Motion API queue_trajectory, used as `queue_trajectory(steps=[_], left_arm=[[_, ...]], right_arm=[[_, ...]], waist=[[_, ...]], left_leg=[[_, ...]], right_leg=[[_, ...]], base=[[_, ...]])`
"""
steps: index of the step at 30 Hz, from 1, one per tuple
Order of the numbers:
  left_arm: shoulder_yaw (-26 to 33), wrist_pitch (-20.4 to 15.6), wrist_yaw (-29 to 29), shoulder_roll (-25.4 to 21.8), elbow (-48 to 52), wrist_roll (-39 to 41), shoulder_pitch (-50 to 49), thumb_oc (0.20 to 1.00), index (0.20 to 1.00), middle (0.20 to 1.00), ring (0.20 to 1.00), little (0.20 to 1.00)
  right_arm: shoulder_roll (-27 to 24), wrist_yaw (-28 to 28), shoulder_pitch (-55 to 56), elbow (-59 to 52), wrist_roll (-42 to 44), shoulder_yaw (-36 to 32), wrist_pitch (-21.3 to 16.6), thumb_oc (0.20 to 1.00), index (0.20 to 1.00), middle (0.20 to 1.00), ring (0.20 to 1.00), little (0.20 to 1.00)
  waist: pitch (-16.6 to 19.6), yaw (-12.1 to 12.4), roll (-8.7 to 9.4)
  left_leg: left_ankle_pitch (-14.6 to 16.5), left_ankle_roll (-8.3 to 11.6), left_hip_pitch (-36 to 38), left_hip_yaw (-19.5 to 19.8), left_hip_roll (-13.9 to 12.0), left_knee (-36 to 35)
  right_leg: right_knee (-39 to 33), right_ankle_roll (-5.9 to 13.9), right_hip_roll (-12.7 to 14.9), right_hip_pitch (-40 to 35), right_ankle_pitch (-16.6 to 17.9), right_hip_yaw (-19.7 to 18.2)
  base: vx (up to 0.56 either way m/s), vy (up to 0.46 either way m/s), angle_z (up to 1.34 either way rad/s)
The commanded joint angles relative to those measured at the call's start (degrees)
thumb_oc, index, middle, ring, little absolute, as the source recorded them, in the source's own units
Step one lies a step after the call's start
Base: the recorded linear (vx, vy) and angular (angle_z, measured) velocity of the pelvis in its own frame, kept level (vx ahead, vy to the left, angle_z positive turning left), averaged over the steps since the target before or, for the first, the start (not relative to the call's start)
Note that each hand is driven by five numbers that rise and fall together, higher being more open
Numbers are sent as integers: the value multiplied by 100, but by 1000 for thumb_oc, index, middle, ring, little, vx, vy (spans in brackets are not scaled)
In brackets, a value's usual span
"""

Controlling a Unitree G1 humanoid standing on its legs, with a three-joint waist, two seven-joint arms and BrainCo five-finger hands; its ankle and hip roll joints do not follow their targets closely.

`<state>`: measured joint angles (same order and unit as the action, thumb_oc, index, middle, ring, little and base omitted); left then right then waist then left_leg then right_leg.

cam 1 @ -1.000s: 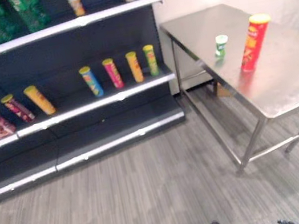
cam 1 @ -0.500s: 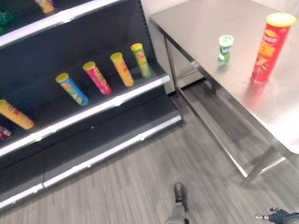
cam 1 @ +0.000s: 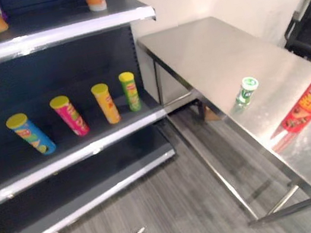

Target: Put the goods on the table back onto the shelves and tidy them up.

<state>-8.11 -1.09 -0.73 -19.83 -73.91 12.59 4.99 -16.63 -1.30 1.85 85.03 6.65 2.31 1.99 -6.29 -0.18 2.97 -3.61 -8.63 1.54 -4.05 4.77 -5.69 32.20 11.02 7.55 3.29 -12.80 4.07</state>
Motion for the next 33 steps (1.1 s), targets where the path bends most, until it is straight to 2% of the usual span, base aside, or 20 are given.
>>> queue_trajectory(steps=[1,2,4,6,9,11,13,14,15,17,18,19,20,23,24,27,29,31,33], left_arm=[[184,-59,110,-206,174,-120,-82,1000,1000,1000,1000,1000],[204,-64,159,-236,169,-162,-77,1000,1000,1000,1000,1000],[209,-15,220,-279,109,-153,-51,1000,1000,1000,1000,1000],[171,-84,205,-260,92,-200,-1,1000,1000,1000,1000,1000],[233,-103,274,-190,46,-202,-19,1000,1000,1000,1000,1000],[212,-93,283,-169,-1,-251,-29,1000,1000,1000,1000,1000],[229,-80,211,-107,-32,-280,-50,1000,1000,1000,1000,1000],[272,-95,142,-47,-3,-298,-112,1000,1000,1000,1000,1000],[353,-115,73,61,64,-321,-212,1000,1000,1000,1000,1000],[452,-123,11,218,78,-377,-387,1000,1000,1000,1000,1000],[444,-123,10,219,77,-379,-386,1000,1000,1000,1000,1000],[419,-120,-7,302,43,-512,-444,1000,1000,1000,1000,1000],[395,-105,6,310,53,-552,-464,1000,1000,1000,1000,1000],[377,-85,38,335,129,-559,-491,1000,1000,1000,1000,1000],[287,-114,59,343,268,-536,-530,1000,1000,1000,1000,1000],[200,-152,139,307,404,-490,-612,1000,1000,1000,1000,1000],[159,-201,221,287,542,-441,-692,1000,1000,1000,1000,1000],[113,-213,255,296,568,-428,-726,1000,1000,1000,1000,1000],[72,-240,320,301,670,-386,-805,1000,1000,1000,1000,1000]], right_arm=[[-714,3,376,572,251,-523,365,1000,1000,1000,1000,1000],[-847,30,505,796,346,-780,429,1000,1000,1000,1000,1000],[-1148,25,623,1094,574,-1186,556,1000,1000,1000,1000,1000],[-1311,-4,819,1238,991,-1629,586,1000,1000,1000,1000,1000],[-1474,-25,1250,1238,1465,-2254,710,1000,1000,1000,1000,1000],[-1728,-102,1286,1238,1697,-2545,664,1000,1000,1000,1000,1000],[-2497,-320,1135,1162,2245,-3125,268,1000,1000,1000,1000,1000],[-2716,-484,1273,506,2435,-3504,60,1000,1000,1000,1000,1000],[-2683,-809,1399,-334,2376,-3703,-203,1000,1000,1000,1000,1000],[-2852,-1299,1645,-2455,2223,-4308,-712,1000,1000,1000,1000,1000],[-2835,-1312,1664,-2487,2212,-4325,-697,1000,1000,1000,1000,1000],[-3102,-1582,1460,-3549,1919,-4421,-998,1000,1000,1000,1000,1000],[-3283,-1620,1376,-3999,1740,-4440,-1074,1000,1000,1000,1000,1000],[-3573,-1657,1190,-4805,1429,-4431,-1082,1000,1000,1000,1000,1000],[-3906,-1437,843,-5705,1588,-4411,-1358,1000,1000,1000,1000,1000],[-4221,-967,498,-6241,1927,-4137,-1560,1000,1000,1000,1000,1000],[-4436,-488,306,-6562,2293,-3837,-1613,1000,1000,1000,1000,1000],[-4538,-308,183,-6729,2364,-3605,-1603,1000,1000,1000,1000,1000],[-4754,178,47,-7182,2470,-3192,-1513,1000,1000,1000,1000,1000]], waist=[[-296,-125,-14],[-306,-162,-16],[-330,-247,29],[-352,-346,93],[-213,-478,116],[-123,-531,120],[-54,-606,121],[-5,-647,111],[10,-701,107],[73,-789,94],[87,-782,86],[141,-801,65],[159,-793,74],[177,-756,69],[212,-677,70],[229,-575,86],[252,-532,86],[249,-493,94],[246,-438,113]], left_leg=[[396,849,-240,-23,-605,301],[441,895,-155,-26,-650,266],[496,961,-117,-45,-652,264],[559,979,-45,-41,-594,339],[593,1022,129,-75,-619,233],[603,1061,205,-77,-635,178],[580,1101,273,-120,-651,123],[619,1120,322,-142,-672,93],[601,1123,336,-175,-672,88],[639,1153,395,-251,-685,69],[678,1155,405,-246,-688,69],[730,1180,462,-318,-709,69],[740,1193,475,-337,-723,69],[756,1210,506,-358,-744,69],[751,1233,535,-376,-755,69],[690,1257,534,-376,-766,69],[733,1282,573,-369,-775,69],[733,1292,588,-370,-782,69],[717,1310,595,-360,-796,69]], right_leg=[[-870,-193,-38,-96,965,498],[-1225,-251,-14,-68,781,646],[-2125,-253,-9,56,882,769],[-2686,-195,-131,-190,929,461],[-3053,-192,-274,-326,1024,268],[-3251,-212,-313,-435,1077,237],[-3437,-212,-347,-553,1165,187],[-3511,-203,-367,-618,1145,166],[-3560,-199,-379,-654,1162,143],[-3658,-190,-398,-741,1168,80],[-3673,-184,-403,-757,1145,78],[-3713,-187,-417,-822,1115,48],[-3718,-192,-419,-836,1103,39],[-3720,-210,-432,-871,1073,46],[-3720,-229,-434,-940,1029,84],[-3720,-253,-417,-975,1041,123],[-3720,-256,-419,-1029,985,161],[-3720,-260,-419,-1050,979,190],[-3720,-265,-410,-1068,979,226]], base=[[146,-31,-3],[182,-64,-11],[114,-91,-11],[133,-56,-4],[174,-50,10],[142,-40,2],[94,-14,-6],[58,4,-16],[65,14,-16],[47,19,-14],[76,13,-35],[61,3,-24],[44,-4,-13],[0,0,0],[-12,-13,4],[6,0,1],[41,4,12],[19,-2,15],[-1,-4,10]])
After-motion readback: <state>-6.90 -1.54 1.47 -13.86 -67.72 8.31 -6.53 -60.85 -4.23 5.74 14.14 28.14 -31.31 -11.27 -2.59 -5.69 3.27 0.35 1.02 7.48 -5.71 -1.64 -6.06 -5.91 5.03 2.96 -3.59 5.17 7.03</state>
